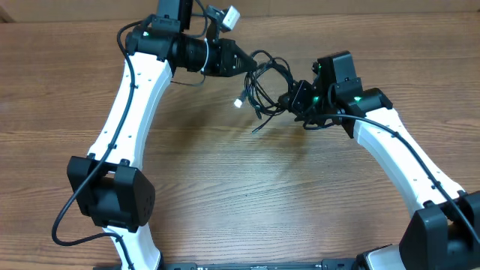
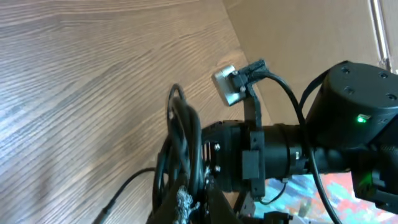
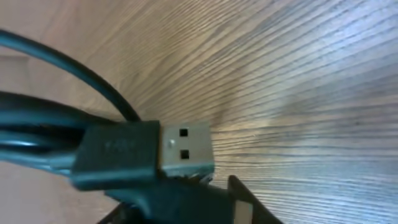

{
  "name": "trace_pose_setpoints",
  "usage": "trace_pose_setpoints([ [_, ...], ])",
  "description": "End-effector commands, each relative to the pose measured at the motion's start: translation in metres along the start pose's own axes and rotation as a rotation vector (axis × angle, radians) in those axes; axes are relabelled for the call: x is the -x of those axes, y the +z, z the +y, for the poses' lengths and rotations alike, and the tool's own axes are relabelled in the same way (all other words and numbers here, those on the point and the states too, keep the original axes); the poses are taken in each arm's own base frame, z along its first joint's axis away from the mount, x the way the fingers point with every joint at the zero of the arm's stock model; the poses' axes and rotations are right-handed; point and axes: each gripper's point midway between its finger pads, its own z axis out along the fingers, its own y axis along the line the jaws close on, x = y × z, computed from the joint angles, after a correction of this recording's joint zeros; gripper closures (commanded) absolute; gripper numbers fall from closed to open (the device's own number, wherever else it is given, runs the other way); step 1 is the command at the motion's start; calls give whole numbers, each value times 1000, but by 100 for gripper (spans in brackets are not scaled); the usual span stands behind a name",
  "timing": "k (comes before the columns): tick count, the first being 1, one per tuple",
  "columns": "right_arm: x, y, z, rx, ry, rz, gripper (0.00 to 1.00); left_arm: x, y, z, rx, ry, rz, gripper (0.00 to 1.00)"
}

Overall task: Untangle cables
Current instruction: 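Lift the bundle with the left gripper and grasp a cable with the right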

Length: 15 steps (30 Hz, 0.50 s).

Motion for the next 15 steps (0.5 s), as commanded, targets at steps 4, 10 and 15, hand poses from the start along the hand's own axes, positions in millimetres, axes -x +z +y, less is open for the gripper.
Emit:
trace_pose_setpoints([
  [4,8,1,-13,-72,-91,-36,92,20,-51,-26,-14,60,-116,96],
  [10,-10,1,-15,-54,-350,62,95,27,-72,10,126,26,-166,96],
  [15,-14,1,-9,-15,-372,80,96,9,-69,25,221,-6,-107,96],
])
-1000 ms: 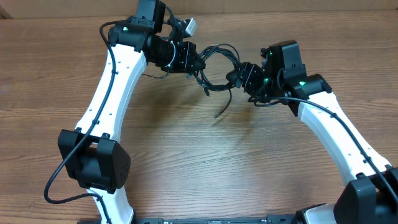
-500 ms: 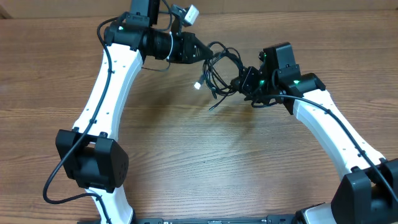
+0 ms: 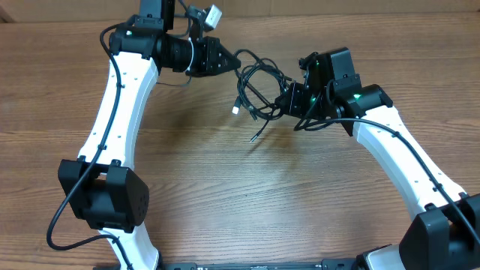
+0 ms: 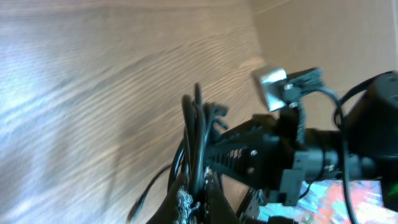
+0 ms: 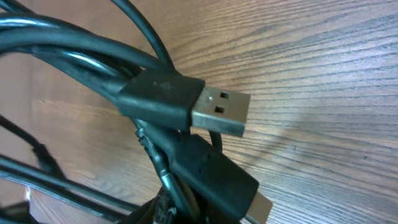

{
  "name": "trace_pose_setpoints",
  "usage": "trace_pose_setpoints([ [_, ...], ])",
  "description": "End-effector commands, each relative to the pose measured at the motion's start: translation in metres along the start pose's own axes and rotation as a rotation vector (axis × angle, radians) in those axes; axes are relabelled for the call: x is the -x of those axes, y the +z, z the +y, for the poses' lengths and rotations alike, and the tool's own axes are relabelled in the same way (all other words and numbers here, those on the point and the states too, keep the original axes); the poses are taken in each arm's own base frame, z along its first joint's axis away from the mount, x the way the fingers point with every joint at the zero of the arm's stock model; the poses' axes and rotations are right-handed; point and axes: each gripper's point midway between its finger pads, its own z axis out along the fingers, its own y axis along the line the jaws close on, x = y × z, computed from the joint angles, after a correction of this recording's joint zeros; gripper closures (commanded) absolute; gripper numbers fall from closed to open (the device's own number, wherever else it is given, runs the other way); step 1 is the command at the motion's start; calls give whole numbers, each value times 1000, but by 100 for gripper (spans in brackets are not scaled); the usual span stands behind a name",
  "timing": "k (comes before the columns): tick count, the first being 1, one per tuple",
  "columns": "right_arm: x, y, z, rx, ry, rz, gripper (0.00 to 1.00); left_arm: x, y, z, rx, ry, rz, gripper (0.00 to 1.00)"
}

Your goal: Untangle cables

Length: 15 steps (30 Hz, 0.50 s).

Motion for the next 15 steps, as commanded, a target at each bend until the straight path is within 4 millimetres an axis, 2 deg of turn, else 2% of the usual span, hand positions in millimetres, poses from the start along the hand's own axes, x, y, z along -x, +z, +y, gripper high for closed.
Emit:
trace_pose_setpoints([
  [1,-10,6,-18,-39,-67,39,96,8,-40,5,146,77,-77,90],
  [3,-9,6,-11,-3,-73,36,96,-3,-35,11,205,71,-34,76],
  [4,-8,6,-7,16,-73,36,97,-9,-33,14,236,69,-13,63],
  [5,-7,6,-3,40,-48,33,96,-20,-29,22,310,58,31,38],
  [6,-6,6,-2,46,-28,30,96,-26,-27,24,344,55,52,32],
  [9,-3,5,7,90,33,29,97,-38,-22,28,414,56,99,24],
  [13,-1,2,28,202,6,34,97,-44,-14,23,420,71,124,23],
  [15,-1,2,30,212,-35,32,96,-41,-13,23,425,83,115,23],
])
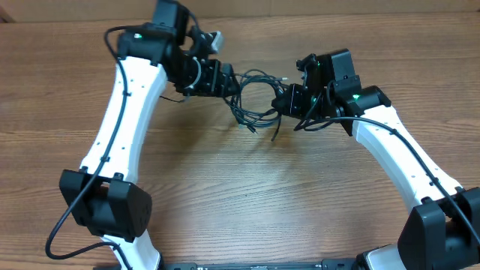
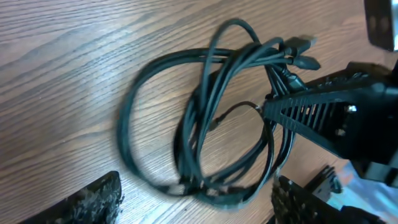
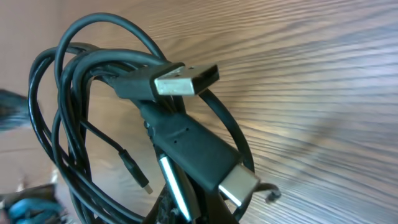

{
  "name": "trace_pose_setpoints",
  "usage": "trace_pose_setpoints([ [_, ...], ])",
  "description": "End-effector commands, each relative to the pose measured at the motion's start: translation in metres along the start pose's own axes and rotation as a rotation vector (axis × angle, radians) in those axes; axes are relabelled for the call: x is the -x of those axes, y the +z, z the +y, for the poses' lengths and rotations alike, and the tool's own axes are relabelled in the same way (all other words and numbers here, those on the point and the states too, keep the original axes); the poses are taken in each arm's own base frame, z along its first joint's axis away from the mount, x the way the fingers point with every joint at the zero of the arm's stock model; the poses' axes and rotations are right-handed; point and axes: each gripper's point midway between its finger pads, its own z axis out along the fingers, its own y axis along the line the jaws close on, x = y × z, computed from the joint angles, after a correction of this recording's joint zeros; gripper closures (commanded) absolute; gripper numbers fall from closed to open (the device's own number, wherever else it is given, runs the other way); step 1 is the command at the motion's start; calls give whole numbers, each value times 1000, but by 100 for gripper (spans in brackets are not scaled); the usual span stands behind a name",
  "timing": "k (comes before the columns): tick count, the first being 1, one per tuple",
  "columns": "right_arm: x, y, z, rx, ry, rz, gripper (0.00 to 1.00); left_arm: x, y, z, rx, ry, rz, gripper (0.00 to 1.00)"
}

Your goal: Untangle cables

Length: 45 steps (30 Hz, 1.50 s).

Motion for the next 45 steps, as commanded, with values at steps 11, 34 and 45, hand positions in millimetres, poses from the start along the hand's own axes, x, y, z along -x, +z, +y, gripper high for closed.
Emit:
trace_pose_setpoints([
  [11,-17,-4,12,84,-172,75,96,36,13,0,60,296,-106,19],
  [34,-15,-14,-10,31,-82,78,96,16,82,12,-165,300,68,96],
  [45,4,-23,-89,-491,350,-179,96,26,16,-6,-37,174,17,96],
])
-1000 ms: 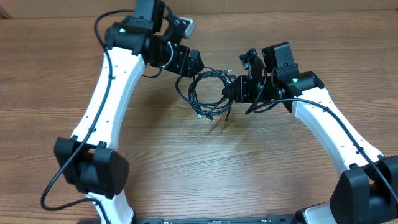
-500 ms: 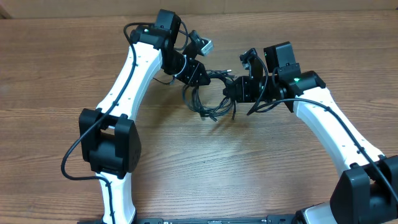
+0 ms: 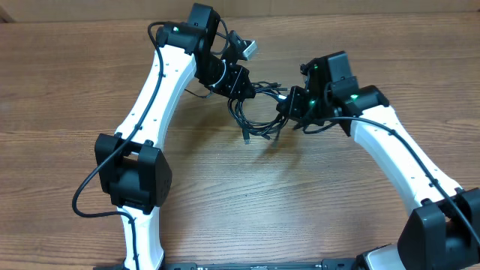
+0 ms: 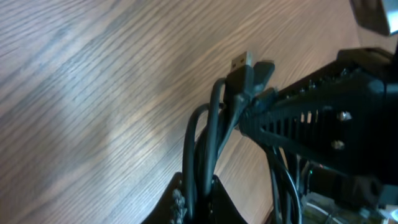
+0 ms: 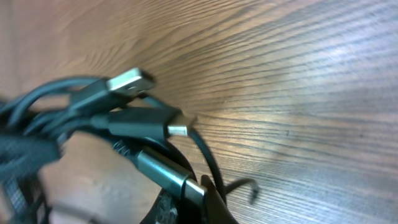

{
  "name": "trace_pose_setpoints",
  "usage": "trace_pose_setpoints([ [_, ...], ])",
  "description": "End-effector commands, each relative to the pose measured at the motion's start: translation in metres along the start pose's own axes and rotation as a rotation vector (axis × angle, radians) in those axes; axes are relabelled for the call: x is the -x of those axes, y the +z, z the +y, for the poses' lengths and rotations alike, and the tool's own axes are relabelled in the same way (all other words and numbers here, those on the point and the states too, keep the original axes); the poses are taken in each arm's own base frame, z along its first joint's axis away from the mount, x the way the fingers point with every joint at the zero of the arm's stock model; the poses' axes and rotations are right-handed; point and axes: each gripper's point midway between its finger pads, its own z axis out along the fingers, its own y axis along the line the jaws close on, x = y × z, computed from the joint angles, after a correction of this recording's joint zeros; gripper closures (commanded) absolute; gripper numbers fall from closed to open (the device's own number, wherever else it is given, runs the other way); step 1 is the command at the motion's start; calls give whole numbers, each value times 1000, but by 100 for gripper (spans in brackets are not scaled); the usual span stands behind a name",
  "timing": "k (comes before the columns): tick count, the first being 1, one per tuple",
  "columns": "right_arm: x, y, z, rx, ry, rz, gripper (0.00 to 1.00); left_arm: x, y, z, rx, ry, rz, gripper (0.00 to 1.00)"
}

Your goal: Untangle cables

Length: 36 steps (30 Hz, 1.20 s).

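Observation:
A tangle of black cables point(image 3: 259, 112) hangs between my two grippers over the far middle of the table. My left gripper point(image 3: 241, 84) is shut on several strands at the tangle's left side; its wrist view shows the cable strands point(image 4: 200, 149) pinched between the fingers and a USB plug point(image 4: 244, 62) sticking up. My right gripper point(image 3: 289, 105) is shut on the tangle's right side. A silver-tipped plug point(image 5: 166, 172) sits in its fingers, with two more USB plugs point(image 5: 127, 82) beyond. A loose end point(image 3: 246, 137) dangles toward the table.
The wooden table point(image 3: 240, 195) spreads under both arms. A cardboard wall point(image 3: 337, 6) runs along the far edge. The white left arm point(image 3: 161, 82) and the white right arm point(image 3: 390, 146) reach in from the near side.
My left gripper stood open above the loops of cable. Now it is shut on several strands, further right and close to the right gripper. The right gripper still holds its side.
Both grippers first held the tangle aloft, then the left had moved further left, spreading the loops. After that the left gripper was open with the loops hanging from the right gripper. Now the left grips the bundle again, close beside the right.

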Motion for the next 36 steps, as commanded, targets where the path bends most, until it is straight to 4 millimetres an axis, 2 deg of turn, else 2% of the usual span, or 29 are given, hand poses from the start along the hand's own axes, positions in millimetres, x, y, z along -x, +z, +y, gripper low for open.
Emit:
trace_pose_setpoints([
  [1,25,-9,-57,-291,244,-199,96,-2,-50,2,179,-53,-40,96],
  [4,29,-4,-38,-199,218,-190,96,-23,-43,3,225,-84,56,96],
  [7,30,-2,-23,-128,175,-172,96,-34,-42,9,301,-86,107,85],
  [11,27,-1,-17,-97,134,-144,96,-33,-44,17,351,-76,105,52],
  [13,23,0,-12,-73,93,-122,96,-31,-45,19,353,-75,95,41],
  [17,20,1,-2,-19,26,-91,96,-28,-51,27,360,-89,73,38],
  [21,18,-3,19,106,-122,-59,96,-25,-62,41,370,-141,37,37],
  [27,18,-27,51,341,-303,-18,96,-21,-70,61,384,-184,1,30],
  [31,19,-45,63,468,-354,-7,96,-23,-62,73,365,-210,19,27],
  [32,19,-51,65,520,-360,2,96,-22,-51,73,296,-194,34,26],
  [36,21,-56,63,545,-351,4,96,-14,-27,49,7,-62,22,25],
])
